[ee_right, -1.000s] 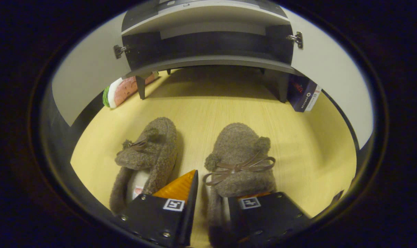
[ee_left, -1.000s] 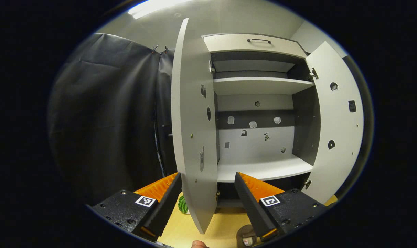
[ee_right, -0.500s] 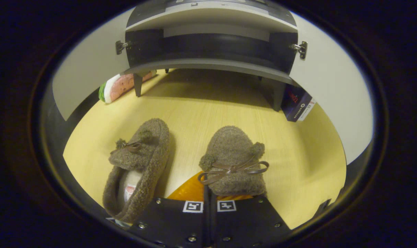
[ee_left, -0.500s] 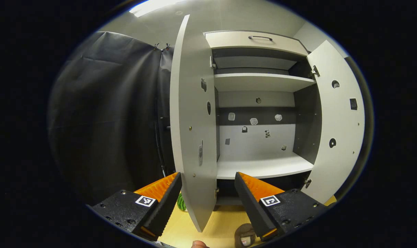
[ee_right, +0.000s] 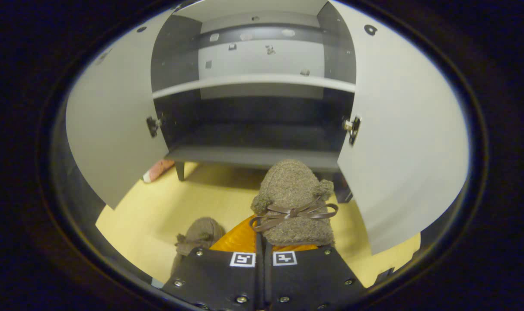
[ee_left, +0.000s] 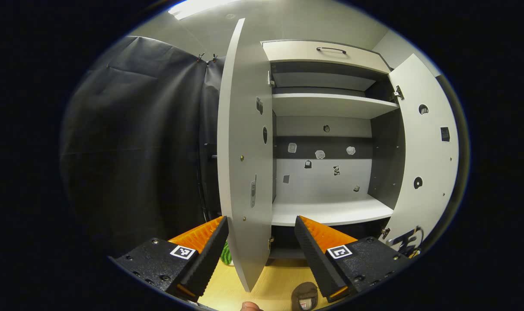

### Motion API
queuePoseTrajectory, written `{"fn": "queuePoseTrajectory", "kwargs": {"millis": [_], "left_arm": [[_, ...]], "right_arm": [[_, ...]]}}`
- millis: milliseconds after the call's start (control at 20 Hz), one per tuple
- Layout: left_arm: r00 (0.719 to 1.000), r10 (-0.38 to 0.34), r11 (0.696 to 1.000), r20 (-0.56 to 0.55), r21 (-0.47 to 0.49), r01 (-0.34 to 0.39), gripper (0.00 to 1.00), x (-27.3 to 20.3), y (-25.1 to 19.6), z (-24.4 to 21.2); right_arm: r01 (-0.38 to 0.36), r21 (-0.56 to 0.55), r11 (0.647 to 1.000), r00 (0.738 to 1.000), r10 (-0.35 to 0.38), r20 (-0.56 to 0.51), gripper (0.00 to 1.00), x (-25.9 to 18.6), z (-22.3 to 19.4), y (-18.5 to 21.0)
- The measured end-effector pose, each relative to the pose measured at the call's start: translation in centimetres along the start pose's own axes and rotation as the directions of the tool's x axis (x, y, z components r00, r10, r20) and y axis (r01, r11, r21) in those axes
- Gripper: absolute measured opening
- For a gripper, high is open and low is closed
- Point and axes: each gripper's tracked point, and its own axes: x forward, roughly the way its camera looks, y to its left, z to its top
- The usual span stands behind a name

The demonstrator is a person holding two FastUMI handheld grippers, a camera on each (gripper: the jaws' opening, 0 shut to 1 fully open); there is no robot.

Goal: Grab one shoe with the right hand and put it into the shoe cabinet, grab the other shoe with the left hand and put it into the shoe cabinet; then close the right door with the right hand and the left door with the left hand.

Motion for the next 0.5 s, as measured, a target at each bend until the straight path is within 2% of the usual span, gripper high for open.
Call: {"fn": "queuePoseTrajectory", "kwargs": {"millis": [250, 500], "left_arm": [[1.0, -0.005, 1.0, -0.006, -0.009, 0.005, 0.94, 0.0, -0.1, -0.6], [1.0, 0.004, 1.0, 0.002, -0.01, -0.004, 0.95, -0.3, 0.3, -0.6]], "right_arm": [[-0.017, 0.011, 1.0, 0.985, 0.015, 0.174, 0.01, -1.7, 10.6, 0.4], [-0.03, -0.006, 1.0, 0.958, 0.03, 0.285, 0.01, 0.0, 21.2, 0.4]]}}
